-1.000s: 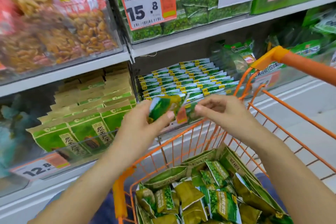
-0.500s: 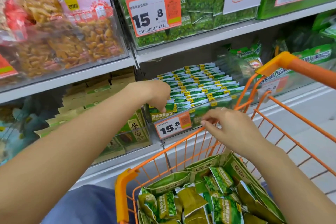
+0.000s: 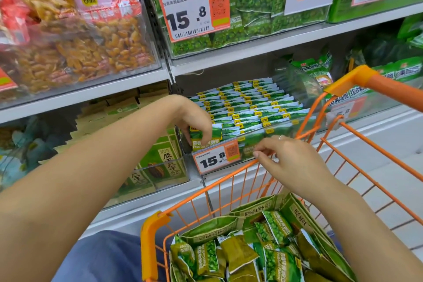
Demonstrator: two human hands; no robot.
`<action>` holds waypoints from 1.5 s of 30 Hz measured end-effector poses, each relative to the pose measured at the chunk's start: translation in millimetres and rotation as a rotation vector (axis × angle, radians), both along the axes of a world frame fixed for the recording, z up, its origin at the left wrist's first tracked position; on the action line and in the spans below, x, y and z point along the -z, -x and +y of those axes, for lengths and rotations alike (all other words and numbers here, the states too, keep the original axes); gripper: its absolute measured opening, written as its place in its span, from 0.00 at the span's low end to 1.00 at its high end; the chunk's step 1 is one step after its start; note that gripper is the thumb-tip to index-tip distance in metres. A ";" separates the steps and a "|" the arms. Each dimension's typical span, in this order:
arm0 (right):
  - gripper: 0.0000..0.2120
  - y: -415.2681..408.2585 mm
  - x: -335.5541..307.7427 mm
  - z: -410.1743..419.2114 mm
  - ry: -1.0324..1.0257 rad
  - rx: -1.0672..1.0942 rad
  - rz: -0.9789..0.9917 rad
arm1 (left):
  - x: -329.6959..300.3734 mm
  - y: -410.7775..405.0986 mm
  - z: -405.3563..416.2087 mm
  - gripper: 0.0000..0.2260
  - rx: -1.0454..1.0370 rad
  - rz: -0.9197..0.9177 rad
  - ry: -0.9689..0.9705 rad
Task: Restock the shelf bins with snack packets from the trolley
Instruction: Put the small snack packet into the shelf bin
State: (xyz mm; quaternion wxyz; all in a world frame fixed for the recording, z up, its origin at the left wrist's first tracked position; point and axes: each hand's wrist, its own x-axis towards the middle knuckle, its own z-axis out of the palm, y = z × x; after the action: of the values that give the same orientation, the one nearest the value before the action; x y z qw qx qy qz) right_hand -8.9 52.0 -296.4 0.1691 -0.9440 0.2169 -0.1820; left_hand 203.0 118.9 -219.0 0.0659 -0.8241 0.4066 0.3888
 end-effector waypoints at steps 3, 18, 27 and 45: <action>0.08 -0.6 2.8 2.5 -0.015 0.020 -0.037 | -8.6 -3.7 1.9 0.27 -0.008 -0.011 0.069; 0.27 -99.6 -8.2 -4.8 -0.147 -0.277 0.290 | 23.4 -25.6 56.3 0.18 0.228 -0.681 0.656; 0.30 -124.7 2.5 -7.6 -0.013 -0.296 0.506 | 30.9 -34.9 52.5 0.19 0.091 -0.511 0.804; 0.31 -74.2 4.8 -27.3 -0.017 -0.077 0.156 | 28.3 -19.4 35.9 0.15 0.463 -0.490 0.481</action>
State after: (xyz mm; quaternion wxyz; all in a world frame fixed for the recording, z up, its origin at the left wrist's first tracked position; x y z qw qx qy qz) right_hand 65.3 24.7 -301.2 0.1664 -0.9616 0.1943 -0.0993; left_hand 222.4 154.8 -247.3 0.0520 -0.7710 0.6327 0.0501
